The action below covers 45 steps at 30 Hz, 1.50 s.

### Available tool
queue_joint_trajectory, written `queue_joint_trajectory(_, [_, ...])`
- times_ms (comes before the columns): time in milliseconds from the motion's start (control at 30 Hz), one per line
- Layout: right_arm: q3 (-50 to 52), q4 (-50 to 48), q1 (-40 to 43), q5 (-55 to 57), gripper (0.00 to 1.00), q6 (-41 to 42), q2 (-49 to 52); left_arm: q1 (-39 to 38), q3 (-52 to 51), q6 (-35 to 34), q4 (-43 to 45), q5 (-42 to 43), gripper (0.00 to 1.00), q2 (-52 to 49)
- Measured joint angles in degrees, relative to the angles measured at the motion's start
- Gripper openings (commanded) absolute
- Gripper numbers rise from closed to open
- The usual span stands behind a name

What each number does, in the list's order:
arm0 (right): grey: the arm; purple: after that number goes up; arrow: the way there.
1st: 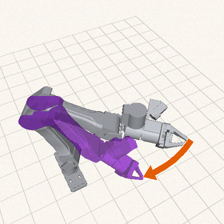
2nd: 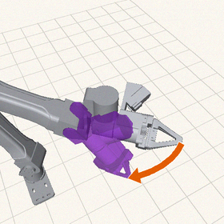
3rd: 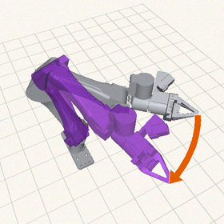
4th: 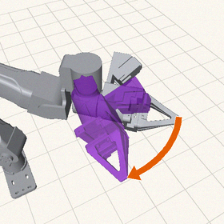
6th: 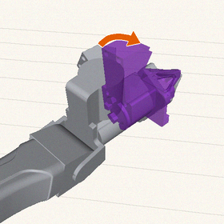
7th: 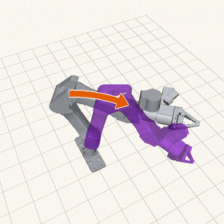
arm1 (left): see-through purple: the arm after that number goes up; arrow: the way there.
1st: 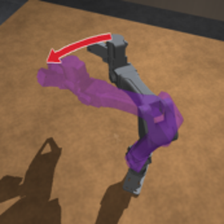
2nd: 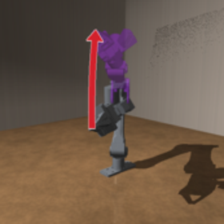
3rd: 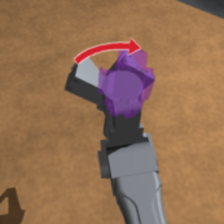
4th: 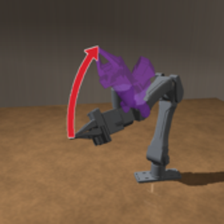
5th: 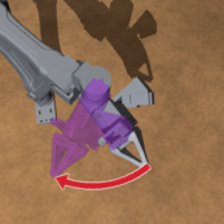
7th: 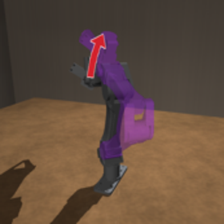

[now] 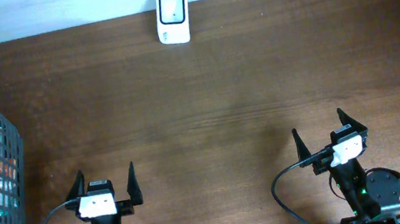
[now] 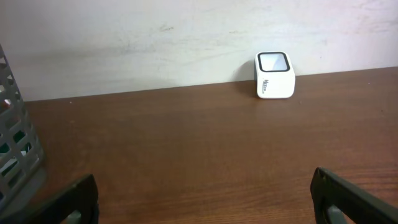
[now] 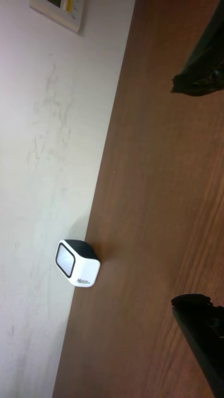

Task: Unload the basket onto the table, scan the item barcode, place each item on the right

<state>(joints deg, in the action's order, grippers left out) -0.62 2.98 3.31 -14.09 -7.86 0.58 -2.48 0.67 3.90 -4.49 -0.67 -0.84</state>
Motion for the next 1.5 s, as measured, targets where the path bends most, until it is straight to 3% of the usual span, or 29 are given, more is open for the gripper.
queue_joint_trajectory(1067, [0.0,0.0,0.0,0.0,0.98,0.0,0.0,0.0,0.8,0.0,-1.1,0.1,0.99,-0.9])
queue_joint_trajectory(1267, [0.0,0.0,0.0,0.0,0.98,0.0,0.0,0.0,9.2,0.0,-2.5,0.9,0.99,-7.2])
queue_joint_trajectory(1367, [0.0,0.0,0.0,0.0,0.98,0.0,0.1,0.0,18.0,0.0,-3.6,2.1,0.99,-14.4])
queue_joint_trajectory(1500, [0.0,0.0,0.0,0.0,0.99,0.0,0.0,0.0,32.6,0.0,-12.0,4.8,0.99,-27.6])
